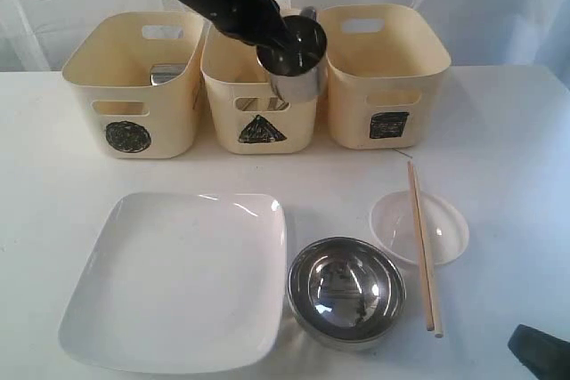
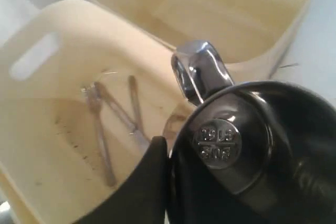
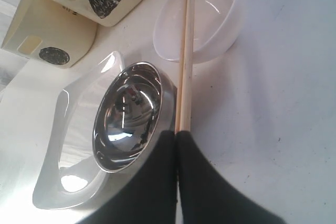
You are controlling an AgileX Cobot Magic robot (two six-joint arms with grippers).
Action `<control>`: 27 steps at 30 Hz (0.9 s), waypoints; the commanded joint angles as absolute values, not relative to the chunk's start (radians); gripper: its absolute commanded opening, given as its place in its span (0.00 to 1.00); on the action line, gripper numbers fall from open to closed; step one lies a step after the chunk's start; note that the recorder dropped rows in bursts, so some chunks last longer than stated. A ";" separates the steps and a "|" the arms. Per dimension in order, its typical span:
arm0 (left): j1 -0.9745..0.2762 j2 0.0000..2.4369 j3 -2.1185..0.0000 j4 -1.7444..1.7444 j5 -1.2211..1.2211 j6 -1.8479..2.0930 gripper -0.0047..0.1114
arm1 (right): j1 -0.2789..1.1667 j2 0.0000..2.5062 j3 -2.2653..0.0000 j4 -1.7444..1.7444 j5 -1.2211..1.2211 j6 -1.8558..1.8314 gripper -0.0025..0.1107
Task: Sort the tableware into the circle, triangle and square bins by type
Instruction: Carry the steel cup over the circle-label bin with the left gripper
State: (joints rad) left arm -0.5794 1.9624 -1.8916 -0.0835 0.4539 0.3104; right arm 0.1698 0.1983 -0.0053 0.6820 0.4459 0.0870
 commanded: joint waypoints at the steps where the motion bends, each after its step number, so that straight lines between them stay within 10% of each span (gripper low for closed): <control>1: -0.527 1.945 -1.897 0.030 0.405 0.209 0.04 | 0.173 0.192 0.000 0.679 0.441 0.088 0.02; 27: -0.381 1.945 -1.873 0.154 0.341 0.175 0.04 | 0.173 0.192 0.000 0.677 0.441 0.088 0.02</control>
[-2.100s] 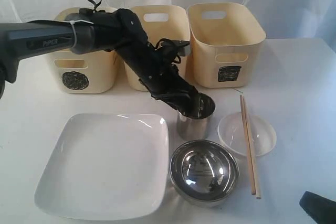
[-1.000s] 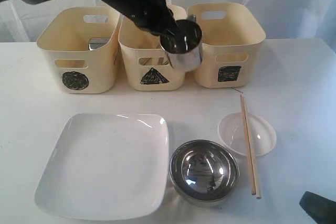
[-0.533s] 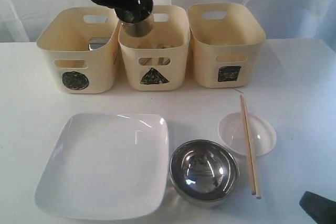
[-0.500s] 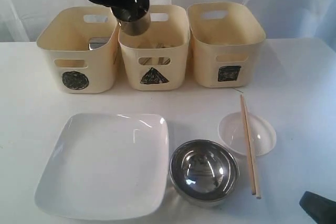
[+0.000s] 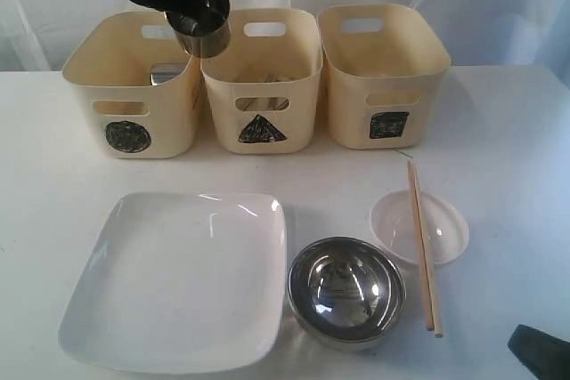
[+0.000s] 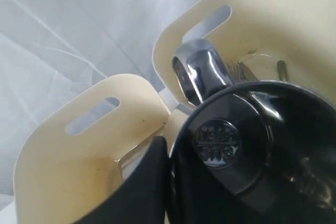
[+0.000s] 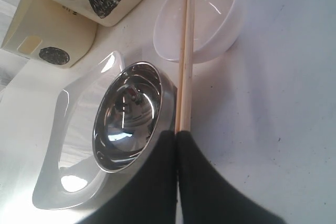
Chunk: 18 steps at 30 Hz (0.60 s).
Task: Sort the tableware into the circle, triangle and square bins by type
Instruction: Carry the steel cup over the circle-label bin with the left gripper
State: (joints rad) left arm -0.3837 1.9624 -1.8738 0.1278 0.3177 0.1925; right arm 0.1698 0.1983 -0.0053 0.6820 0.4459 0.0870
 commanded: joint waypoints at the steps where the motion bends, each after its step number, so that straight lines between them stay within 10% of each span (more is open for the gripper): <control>1: -0.381 1.943 -1.873 0.152 0.347 0.169 0.04 | 0.173 0.192 0.000 0.677 0.441 0.088 0.02; 18: -0.396 1.917 -1.862 0.141 0.408 0.135 0.04 | 0.173 0.192 0.000 0.677 0.441 0.088 0.02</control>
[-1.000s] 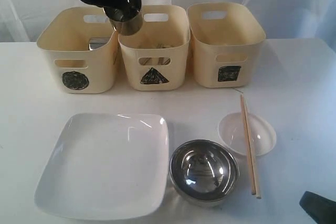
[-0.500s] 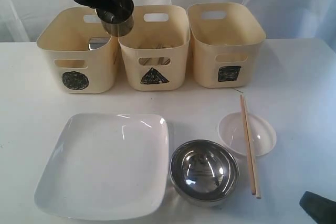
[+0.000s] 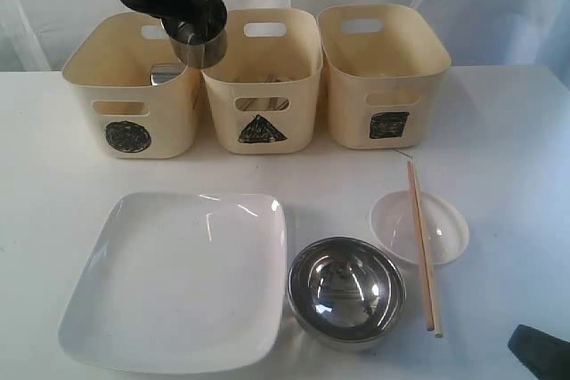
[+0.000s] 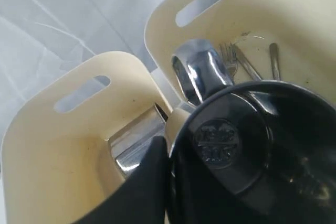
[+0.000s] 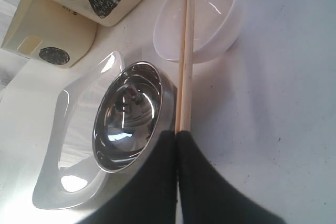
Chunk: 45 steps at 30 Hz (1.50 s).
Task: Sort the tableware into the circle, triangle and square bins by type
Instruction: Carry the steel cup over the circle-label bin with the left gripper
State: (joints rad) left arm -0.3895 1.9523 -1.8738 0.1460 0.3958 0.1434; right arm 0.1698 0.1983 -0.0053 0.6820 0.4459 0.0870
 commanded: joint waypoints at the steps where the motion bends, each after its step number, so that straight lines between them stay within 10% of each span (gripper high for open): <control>1: -0.396 1.905 -1.851 0.156 0.406 0.135 0.04 | 0.173 0.192 0.000 0.677 0.441 0.088 0.02; 45: -0.392 1.778 -1.667 0.304 0.325 0.025 0.04 | 0.173 0.192 0.000 0.677 0.441 0.088 0.02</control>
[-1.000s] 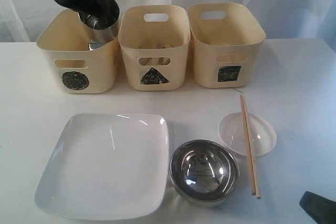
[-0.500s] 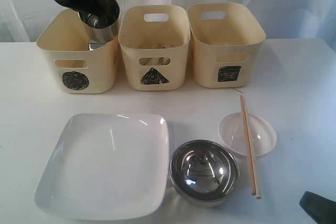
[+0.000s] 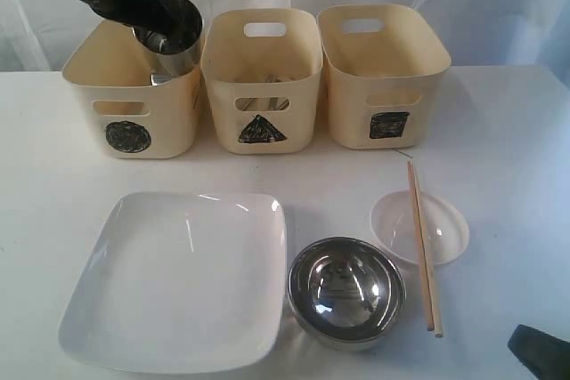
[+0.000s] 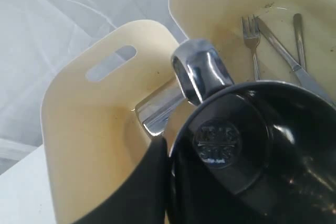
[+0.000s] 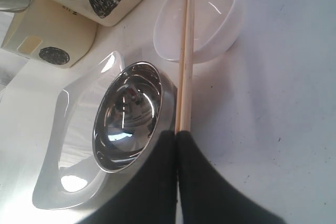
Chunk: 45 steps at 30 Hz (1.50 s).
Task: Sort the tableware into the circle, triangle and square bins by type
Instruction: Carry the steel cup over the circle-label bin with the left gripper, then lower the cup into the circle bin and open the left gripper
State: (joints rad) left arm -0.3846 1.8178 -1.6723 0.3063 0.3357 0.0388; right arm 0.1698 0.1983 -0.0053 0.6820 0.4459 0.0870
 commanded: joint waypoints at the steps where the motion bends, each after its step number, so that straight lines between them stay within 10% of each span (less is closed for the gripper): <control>1: -0.392 1.774 -1.667 0.307 0.325 0.025 0.04 | 0.173 0.192 0.000 0.677 0.441 0.088 0.02; 45: -0.301 1.840 -1.600 0.376 0.281 -0.052 0.09 | 0.173 0.192 0.000 0.677 0.441 0.088 0.02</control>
